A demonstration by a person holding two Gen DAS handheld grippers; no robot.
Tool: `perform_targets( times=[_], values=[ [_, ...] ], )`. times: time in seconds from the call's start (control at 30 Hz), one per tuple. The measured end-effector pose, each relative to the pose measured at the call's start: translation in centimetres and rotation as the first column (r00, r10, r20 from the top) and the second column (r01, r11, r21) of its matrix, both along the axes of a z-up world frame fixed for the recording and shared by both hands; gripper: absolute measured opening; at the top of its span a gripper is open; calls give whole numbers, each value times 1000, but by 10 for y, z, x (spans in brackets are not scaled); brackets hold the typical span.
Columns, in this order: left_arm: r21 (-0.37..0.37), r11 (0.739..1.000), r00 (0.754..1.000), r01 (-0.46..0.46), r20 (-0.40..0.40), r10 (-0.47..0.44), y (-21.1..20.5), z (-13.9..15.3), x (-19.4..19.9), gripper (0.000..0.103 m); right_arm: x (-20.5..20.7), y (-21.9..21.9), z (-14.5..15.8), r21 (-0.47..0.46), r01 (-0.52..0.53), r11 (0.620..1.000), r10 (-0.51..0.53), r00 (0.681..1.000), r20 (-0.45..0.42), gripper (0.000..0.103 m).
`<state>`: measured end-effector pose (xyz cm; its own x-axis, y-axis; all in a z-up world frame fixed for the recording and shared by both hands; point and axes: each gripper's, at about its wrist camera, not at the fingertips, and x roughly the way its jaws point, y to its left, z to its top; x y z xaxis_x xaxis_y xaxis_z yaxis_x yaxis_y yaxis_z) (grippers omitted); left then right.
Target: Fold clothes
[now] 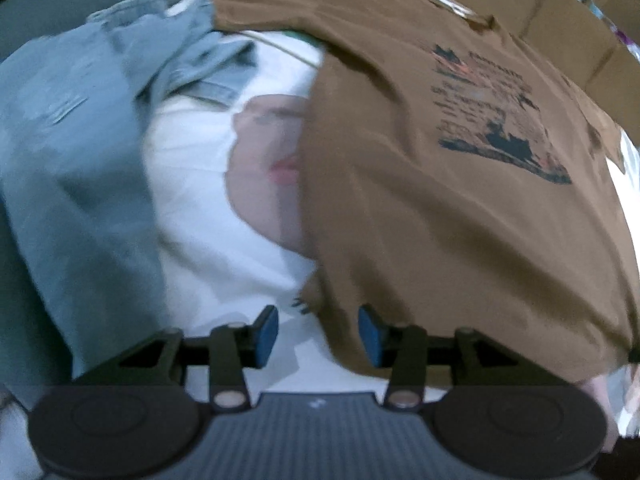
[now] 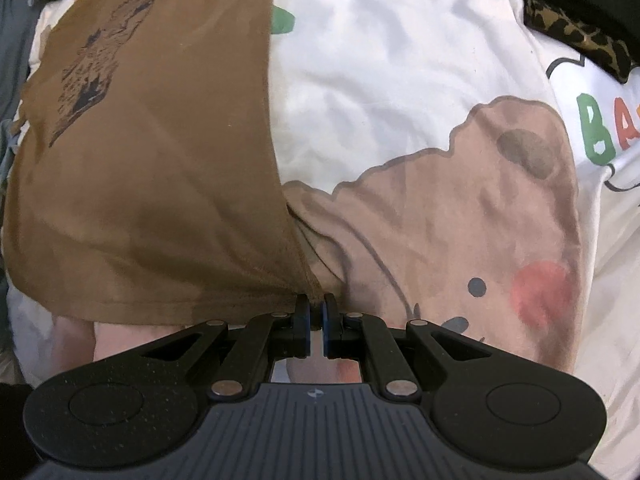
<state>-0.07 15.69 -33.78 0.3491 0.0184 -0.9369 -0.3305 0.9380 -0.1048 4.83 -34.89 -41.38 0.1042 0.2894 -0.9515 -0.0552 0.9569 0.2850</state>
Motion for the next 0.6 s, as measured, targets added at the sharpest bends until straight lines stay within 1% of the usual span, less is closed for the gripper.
perform_targets(
  times=[0.03,0.1,0.17,0.2,0.27,0.3,0.37,0.5,0.6],
  values=[
    [-10,1000,1000,-16,18,16,2,-1,-2,47,0,1,0,-3,-3,1000,3,1000,4,4],
    [-8,1000,998,-28,54,28,2,-2,-4,46,1,2,1,-9,-13,1000,13,1000,8,4],
    [2,999,997,-35,72,34,1,-4,-4,43,2,1,3,-10,-20,1000,20,1000,8,4],
    [4,999,996,-37,77,36,1,-4,-4,40,2,1,4,-12,-19,1000,19,1000,9,4],
    [10,999,996,-32,86,31,0,-6,-3,19,1,2,5,-18,-19,1000,19,1000,9,4],
    [15,1000,996,-25,90,24,0,-6,-4,17,1,3,5,-23,-19,1000,19,1000,10,4],
    [25,1000,996,-15,93,13,0,-7,-4,15,-1,4,6,-33,-23,999,23,1000,13,4],
    [37,999,996,-1,87,-2,5,-8,-6,15,-1,4,6,-32,-8,999,8,1000,10,4],
    [23,999,997,28,78,-30,5,-14,-3,19,0,3,7,-32,-1,999,1,1000,7,4]
  ],
)
